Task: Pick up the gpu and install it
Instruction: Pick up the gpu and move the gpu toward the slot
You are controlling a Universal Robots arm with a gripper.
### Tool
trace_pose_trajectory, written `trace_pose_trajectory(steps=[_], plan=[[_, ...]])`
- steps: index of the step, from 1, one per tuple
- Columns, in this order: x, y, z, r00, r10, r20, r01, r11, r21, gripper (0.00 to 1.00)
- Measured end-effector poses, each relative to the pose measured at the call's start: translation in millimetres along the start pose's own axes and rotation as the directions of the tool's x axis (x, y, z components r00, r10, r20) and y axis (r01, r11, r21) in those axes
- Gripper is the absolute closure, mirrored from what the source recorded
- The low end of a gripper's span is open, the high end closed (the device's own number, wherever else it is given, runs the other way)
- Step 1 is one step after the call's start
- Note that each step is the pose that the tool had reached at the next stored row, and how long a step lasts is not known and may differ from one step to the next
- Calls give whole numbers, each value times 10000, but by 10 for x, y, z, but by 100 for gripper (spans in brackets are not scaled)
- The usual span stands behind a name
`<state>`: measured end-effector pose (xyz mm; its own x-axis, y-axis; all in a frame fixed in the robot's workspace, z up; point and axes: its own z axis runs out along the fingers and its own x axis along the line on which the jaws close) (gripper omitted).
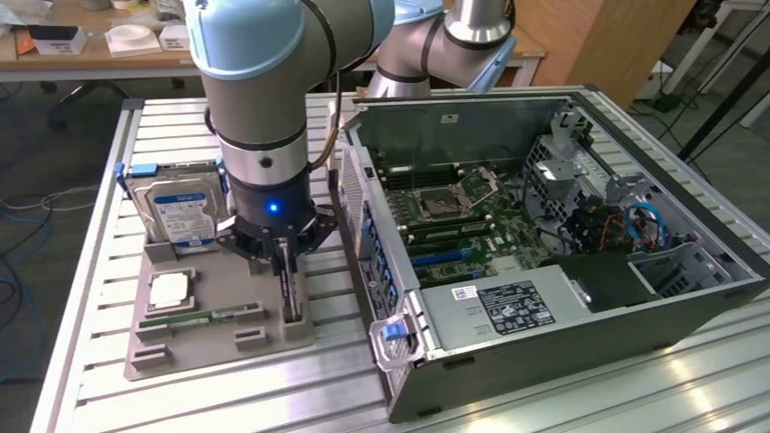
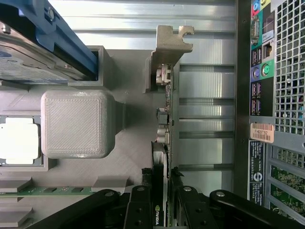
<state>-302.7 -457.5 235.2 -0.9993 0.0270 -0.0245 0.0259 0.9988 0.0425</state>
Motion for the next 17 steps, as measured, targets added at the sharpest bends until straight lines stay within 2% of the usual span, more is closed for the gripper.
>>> trace_pose_trajectory(steps=[6,17], plan=[[0,1,-17,10000,0,0,0,10000,-1,74],[-4,7,-156,10000,0,0,0,10000,0,74]])
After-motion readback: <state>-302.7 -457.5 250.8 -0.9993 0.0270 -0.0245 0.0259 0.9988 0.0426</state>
